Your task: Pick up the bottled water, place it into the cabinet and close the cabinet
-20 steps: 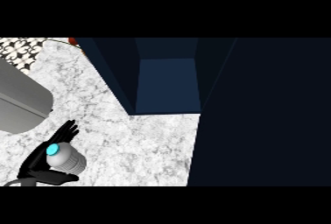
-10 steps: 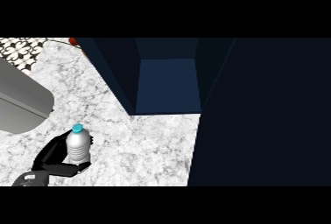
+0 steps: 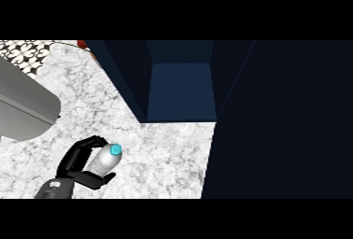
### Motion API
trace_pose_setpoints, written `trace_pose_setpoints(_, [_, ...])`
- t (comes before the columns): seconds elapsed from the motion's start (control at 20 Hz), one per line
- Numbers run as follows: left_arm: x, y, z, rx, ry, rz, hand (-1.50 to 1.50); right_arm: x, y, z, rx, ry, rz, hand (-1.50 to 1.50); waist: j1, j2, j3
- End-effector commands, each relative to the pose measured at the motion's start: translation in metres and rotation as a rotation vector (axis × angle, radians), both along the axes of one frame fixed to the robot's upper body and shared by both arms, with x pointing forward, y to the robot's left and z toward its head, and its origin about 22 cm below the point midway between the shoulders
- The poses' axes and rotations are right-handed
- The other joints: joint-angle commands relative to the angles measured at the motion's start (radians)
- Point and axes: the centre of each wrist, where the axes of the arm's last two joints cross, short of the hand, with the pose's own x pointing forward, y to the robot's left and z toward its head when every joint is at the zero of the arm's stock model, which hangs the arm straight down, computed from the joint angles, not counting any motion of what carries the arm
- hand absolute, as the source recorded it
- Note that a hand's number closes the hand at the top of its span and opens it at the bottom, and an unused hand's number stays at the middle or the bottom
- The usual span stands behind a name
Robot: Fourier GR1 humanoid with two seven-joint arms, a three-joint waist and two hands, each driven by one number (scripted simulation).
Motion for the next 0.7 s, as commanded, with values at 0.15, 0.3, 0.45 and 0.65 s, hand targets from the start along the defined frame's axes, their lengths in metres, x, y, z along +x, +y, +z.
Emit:
trace_pose_setpoints(0.15, [0.022, -0.087, -0.001, 0.003, -0.179, 0.260, 1.50, -0.020, -0.007, 0.012, -0.015, -0.022, -0.009, -1.50, 0.001, 0.001, -0.003])
trace_pose_setpoints(0.3, [0.028, -0.093, 0.009, -0.072, -0.242, 0.253, 1.50, -0.027, -0.003, 0.017, 0.004, -0.013, -0.008, -1.50, 0.007, 0.000, -0.003])
trace_pose_setpoints(0.45, [0.042, -0.120, 0.025, -0.163, -0.185, 0.220, 1.50, -0.026, 0.009, 0.016, 0.019, -0.015, -0.007, -1.50, 0.002, -0.003, -0.004])
trace_pose_setpoints(0.65, [0.036, -0.144, 0.047, -0.241, -0.175, 0.208, 1.50, -0.018, -0.003, 0.017, 0.005, -0.027, -0.032, -1.50, 0.012, -0.004, -0.003])
